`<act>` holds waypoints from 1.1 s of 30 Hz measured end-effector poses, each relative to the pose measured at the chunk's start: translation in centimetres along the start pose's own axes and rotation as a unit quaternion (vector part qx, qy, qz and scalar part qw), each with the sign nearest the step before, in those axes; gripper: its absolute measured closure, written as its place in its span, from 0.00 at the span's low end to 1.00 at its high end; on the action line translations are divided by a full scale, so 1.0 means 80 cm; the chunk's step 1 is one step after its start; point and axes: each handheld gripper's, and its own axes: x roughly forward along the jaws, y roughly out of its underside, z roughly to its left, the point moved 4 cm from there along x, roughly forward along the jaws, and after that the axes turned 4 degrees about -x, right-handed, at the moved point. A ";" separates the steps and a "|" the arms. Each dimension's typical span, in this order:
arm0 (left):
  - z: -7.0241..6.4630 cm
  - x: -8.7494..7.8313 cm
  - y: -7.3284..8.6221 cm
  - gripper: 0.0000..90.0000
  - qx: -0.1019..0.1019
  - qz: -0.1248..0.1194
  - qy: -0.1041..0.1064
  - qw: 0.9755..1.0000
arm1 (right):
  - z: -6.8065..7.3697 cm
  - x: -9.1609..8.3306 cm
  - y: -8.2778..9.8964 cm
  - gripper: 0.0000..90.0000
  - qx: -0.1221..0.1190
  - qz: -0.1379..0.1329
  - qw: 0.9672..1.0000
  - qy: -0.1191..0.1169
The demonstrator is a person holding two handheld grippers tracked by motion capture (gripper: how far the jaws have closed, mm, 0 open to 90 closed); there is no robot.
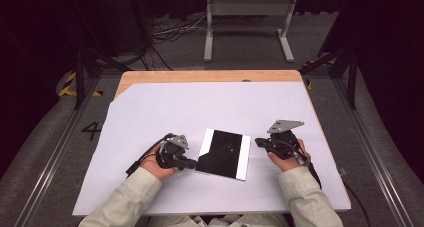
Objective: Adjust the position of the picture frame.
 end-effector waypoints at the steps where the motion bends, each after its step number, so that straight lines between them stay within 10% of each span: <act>1: -0.003 0.003 -0.002 1.00 0.004 -0.001 0.005 1.000 | -0.002 0.000 0.001 1.00 0.004 0.004 1.000 0.002; 8: -0.008 0.008 -0.007 1.00 0.014 -0.016 0.006 1.000 | -0.011 0.003 0.009 1.00 0.027 0.023 0.999 0.016; 13: 0.002 0.000 -0.005 0.99 0.001 -0.022 -0.031 0.999 | -0.015 0.012 0.014 1.00 0.038 0.038 0.998 0.022; 22: 0.022 -0.028 0.007 0.91 -0.029 -0.068 -0.095 0.993 | -0.018 0.036 0.019 1.00 0.054 0.064 0.996 0.027; 33: 0.022 -0.043 0.023 0.87 -0.054 -0.093 -0.109 0.988 | -0.015 0.070 0.004 1.00 0.042 0.069 0.996 0.034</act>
